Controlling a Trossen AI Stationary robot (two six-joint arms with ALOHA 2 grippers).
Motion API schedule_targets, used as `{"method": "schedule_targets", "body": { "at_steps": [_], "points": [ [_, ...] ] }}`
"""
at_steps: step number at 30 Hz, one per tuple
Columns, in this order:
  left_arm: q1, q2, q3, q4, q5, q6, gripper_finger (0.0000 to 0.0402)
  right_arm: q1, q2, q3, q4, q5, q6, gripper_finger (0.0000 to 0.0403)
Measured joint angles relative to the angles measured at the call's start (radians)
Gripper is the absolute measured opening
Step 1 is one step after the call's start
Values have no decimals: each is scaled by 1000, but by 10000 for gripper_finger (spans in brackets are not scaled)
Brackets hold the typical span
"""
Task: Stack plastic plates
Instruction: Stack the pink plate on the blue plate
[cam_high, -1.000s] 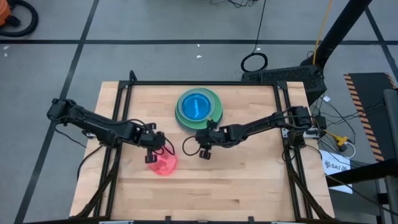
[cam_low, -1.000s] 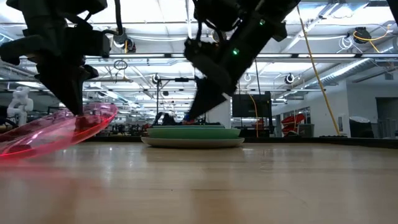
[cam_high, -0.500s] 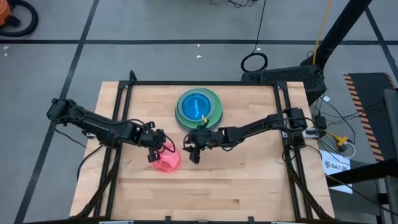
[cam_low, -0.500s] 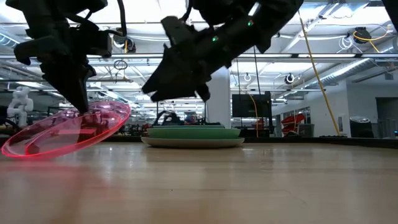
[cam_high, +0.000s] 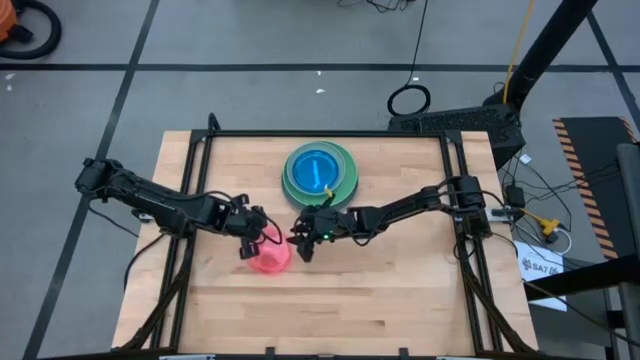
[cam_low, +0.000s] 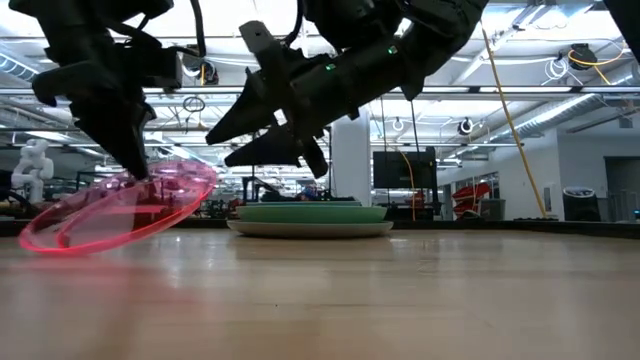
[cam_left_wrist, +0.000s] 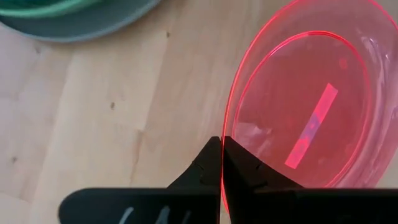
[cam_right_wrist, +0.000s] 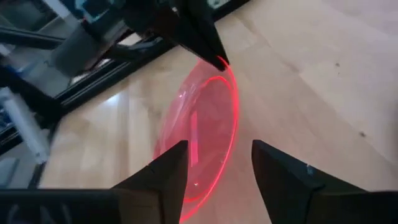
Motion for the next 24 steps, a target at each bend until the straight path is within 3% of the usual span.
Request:
{"method": "schedule_targets", "body": {
  "at_steps": [3,24],
  "points": [
    [0,0,0,19,-26,-3,4,1,11,0,-39,59,0,169],
    [1,0,0,117,-48,1,4,1,40,0,-23,84,-53,169]
  ]
}}
